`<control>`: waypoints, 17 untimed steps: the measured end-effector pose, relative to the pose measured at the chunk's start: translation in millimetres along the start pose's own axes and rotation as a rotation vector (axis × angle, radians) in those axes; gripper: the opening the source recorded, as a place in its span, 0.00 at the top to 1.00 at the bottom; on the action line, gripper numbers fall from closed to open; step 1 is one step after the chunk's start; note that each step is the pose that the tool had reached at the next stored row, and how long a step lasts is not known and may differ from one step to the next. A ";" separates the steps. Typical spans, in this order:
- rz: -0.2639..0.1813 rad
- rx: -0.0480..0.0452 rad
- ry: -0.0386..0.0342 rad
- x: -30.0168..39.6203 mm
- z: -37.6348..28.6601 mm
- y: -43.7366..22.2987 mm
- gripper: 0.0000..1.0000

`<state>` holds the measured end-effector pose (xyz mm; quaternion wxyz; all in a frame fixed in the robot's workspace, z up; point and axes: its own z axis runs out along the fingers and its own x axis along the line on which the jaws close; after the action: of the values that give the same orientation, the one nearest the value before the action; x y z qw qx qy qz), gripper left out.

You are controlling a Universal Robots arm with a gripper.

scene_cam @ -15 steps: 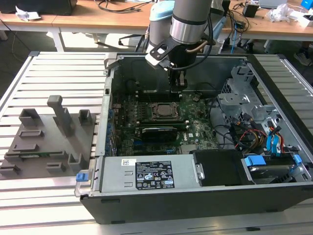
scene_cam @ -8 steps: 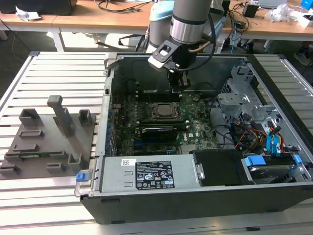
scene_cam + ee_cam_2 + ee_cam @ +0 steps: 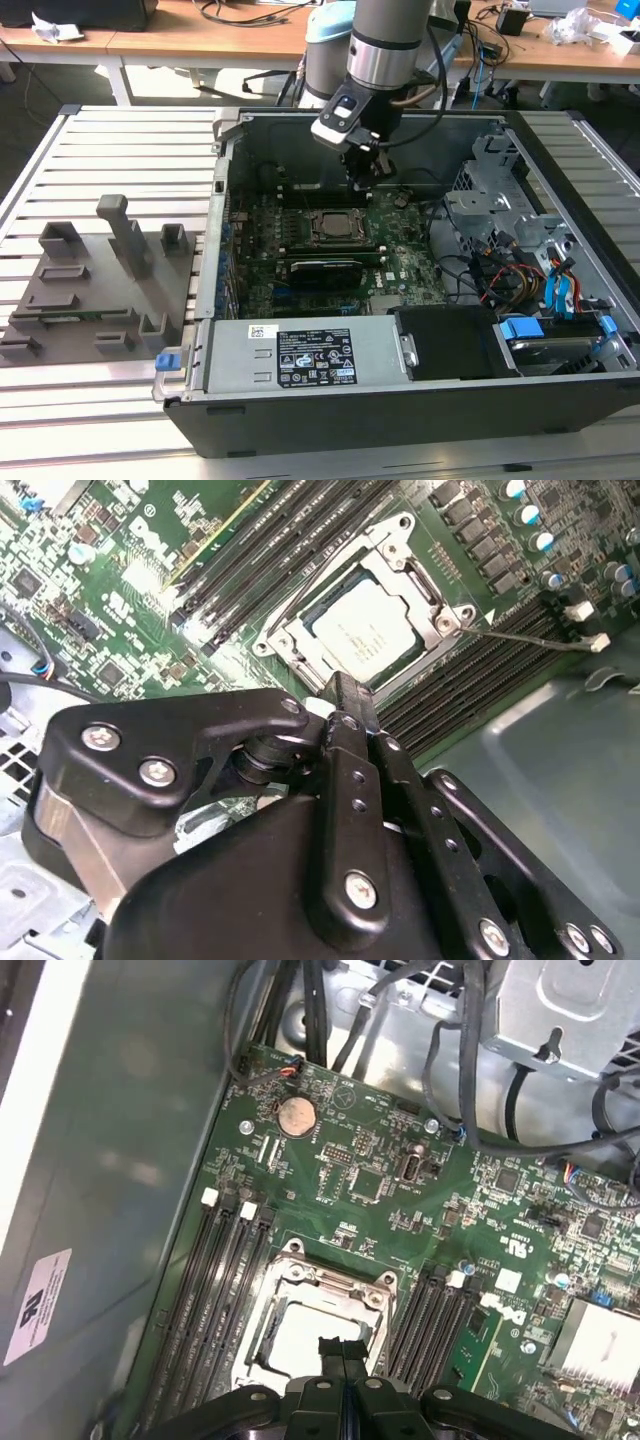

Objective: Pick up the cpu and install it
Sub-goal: 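Install the first cpu locking lever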

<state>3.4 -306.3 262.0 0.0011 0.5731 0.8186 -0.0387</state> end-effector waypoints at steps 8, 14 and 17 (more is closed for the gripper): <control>-0.089 -0.0041 -0.0056 0.0 0.0 0.0 0.89; -0.212 -0.0098 -0.0132 0.0 0.0 0.0 0.89; -0.267 -0.0123 -0.0167 0.0 0.0 0.0 0.89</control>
<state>3.3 -306.3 262.0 0.0063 0.4586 0.8878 -0.0382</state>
